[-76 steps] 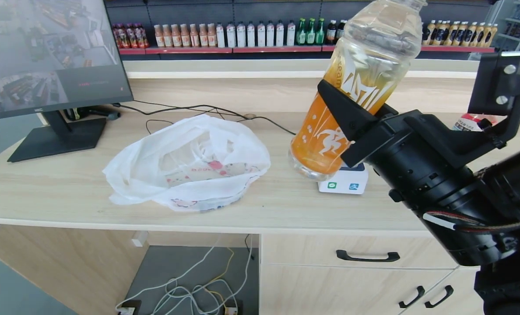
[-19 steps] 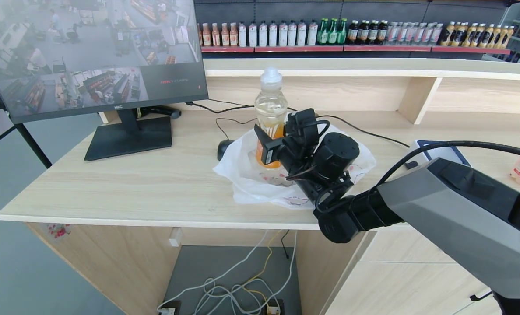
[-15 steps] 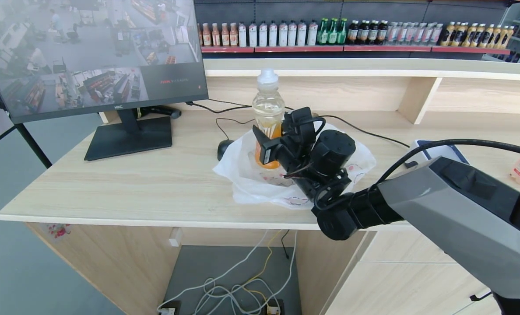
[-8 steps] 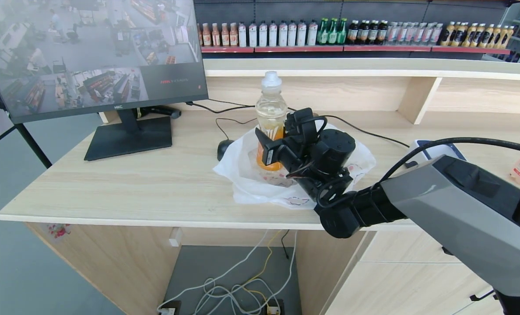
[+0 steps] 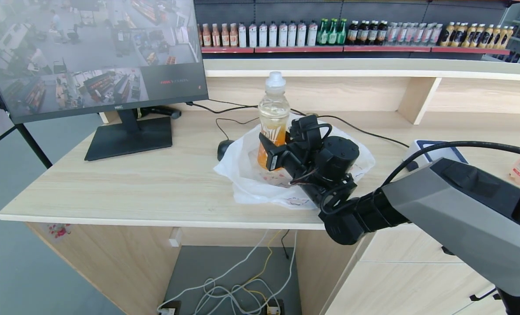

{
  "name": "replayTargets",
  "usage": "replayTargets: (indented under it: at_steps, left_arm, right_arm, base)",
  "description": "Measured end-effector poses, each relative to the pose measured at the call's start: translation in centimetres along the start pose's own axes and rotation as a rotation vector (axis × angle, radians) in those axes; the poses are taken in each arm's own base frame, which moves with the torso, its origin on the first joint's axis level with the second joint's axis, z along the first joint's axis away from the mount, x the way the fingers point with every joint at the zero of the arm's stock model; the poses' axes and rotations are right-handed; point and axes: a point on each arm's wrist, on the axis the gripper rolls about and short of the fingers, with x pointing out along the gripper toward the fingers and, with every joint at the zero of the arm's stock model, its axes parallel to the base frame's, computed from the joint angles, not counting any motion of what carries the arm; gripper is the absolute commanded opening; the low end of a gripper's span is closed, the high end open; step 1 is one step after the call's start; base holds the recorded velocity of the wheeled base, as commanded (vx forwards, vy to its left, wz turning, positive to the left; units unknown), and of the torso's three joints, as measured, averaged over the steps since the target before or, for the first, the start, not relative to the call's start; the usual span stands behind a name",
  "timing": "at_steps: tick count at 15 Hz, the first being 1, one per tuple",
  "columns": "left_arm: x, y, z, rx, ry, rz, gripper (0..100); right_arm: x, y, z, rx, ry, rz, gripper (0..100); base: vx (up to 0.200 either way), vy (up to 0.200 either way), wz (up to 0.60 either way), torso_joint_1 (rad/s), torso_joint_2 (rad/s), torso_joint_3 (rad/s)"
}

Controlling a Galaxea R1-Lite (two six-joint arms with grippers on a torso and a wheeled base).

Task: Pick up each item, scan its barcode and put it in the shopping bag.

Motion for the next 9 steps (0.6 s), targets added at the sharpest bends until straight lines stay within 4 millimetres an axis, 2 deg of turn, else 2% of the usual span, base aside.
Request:
replayTargets:
  at_steps: [5,6,9]
  left_arm:
    - [0.0,0.0,0.0,0.001,0.0,0.0,100]
    - [0.0,0.0,0.0,0.001,0.0,0.0,100]
    - [0.0,0.0,0.0,0.001,0.0,0.0,100]
  right_arm:
    - [0.0,0.0,0.2,0.002,0.003,0.0,0]
    - [0.0,0.0,0.4,0.003,0.006,0.001,100]
    - [-0.1,0.2,1.3,0.065,-0.05,0.004,100]
  base:
    - [0.0,0.0,0.0,0.0,0.0,0.0]
    - [0.0,0.0,0.0,0.0,0.0,0.0]
    - [0.0,0.0,0.0,0.0,0.0,0.0]
